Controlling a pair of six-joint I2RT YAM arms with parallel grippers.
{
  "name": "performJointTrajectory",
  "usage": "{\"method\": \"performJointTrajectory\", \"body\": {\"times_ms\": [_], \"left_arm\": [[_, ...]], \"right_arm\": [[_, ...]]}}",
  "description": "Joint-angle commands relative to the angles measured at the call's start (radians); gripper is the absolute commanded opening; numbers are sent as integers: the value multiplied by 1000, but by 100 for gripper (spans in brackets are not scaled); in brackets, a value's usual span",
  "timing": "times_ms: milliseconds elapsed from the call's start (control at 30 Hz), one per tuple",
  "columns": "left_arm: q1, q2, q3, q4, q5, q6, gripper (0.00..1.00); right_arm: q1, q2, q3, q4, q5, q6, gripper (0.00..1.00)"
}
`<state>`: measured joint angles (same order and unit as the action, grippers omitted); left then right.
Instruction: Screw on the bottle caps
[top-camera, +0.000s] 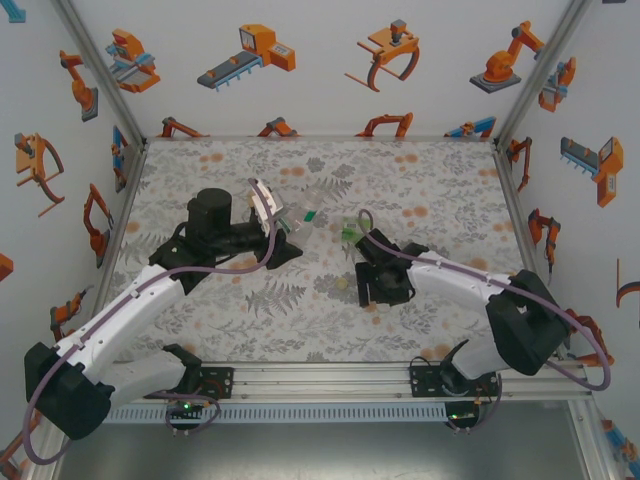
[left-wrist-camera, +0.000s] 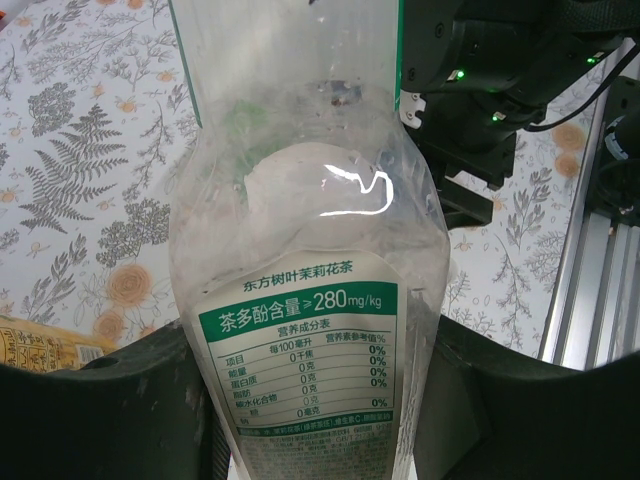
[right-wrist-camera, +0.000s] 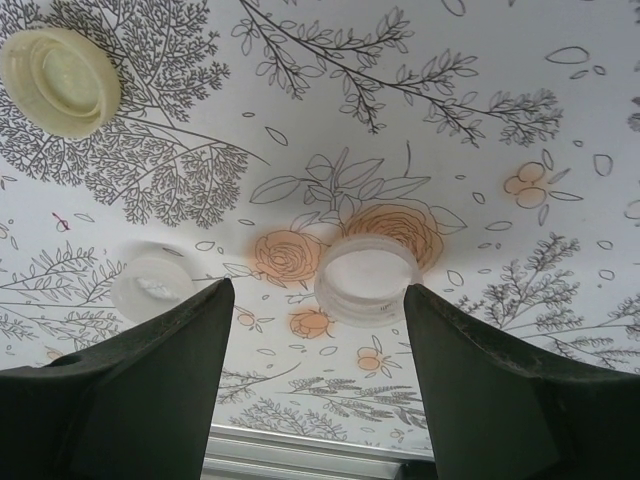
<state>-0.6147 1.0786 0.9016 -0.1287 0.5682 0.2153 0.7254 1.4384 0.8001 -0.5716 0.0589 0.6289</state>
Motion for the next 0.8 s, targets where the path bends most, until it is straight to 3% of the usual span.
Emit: {"method": "performJointTrajectory", "body": {"times_ms": [0, 767], "left_arm": [[-3, 1, 34, 1, 8, 6, 13], [-4, 14, 37, 1, 10, 3, 13]], "right_arm": [[9, -32, 27, -52, 48, 1, 64], [8, 29, -5, 9, 39, 0, 64]]}}
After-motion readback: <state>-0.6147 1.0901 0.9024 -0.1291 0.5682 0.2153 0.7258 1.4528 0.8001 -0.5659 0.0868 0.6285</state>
